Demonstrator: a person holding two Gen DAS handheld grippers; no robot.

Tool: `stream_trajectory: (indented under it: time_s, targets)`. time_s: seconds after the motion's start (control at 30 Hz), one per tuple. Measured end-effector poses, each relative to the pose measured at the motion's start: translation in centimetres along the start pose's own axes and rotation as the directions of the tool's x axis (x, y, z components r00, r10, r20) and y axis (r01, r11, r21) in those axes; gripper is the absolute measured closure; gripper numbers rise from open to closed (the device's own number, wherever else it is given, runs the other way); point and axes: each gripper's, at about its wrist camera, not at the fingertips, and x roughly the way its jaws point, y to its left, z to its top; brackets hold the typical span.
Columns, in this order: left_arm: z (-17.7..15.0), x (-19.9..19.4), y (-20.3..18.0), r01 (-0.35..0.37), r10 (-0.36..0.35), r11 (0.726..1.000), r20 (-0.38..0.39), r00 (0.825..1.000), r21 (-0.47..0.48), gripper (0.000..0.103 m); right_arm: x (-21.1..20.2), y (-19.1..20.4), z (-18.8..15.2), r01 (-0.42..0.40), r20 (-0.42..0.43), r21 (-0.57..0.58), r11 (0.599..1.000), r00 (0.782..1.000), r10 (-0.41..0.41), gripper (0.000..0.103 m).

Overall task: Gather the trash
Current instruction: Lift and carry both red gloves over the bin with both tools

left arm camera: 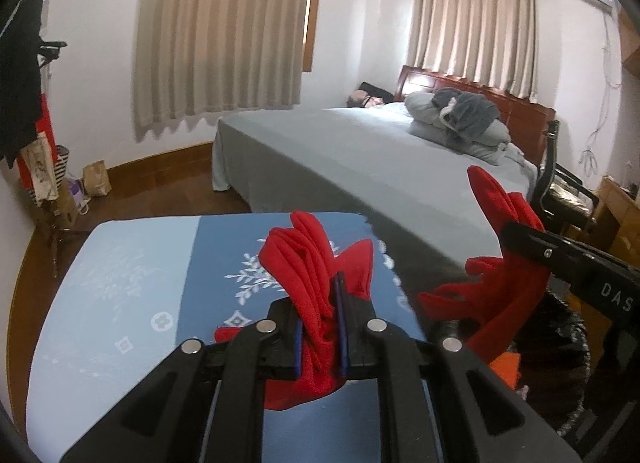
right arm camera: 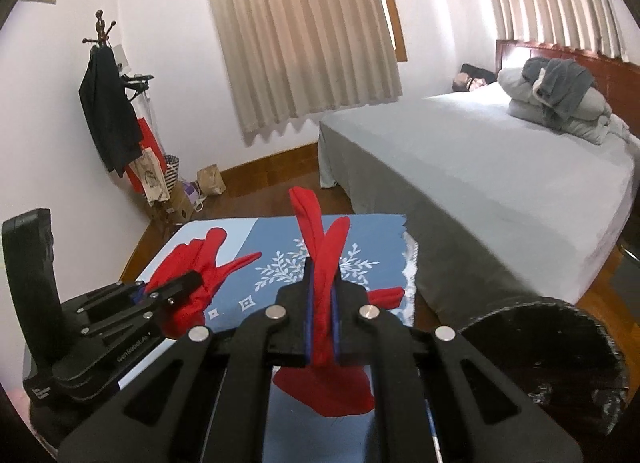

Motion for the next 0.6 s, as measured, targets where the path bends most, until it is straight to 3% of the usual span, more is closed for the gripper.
stream_trajectory:
  time_s: [0.6]
  targets:
    - [0.4,-1.9,-9.5,0.161,-0.164,0.982,0.026,0.986,0.099,0.090,-8.1,-6.4,-1.6,0.153,0.063,0.059,0.987,0.986,-0.156,0.097]
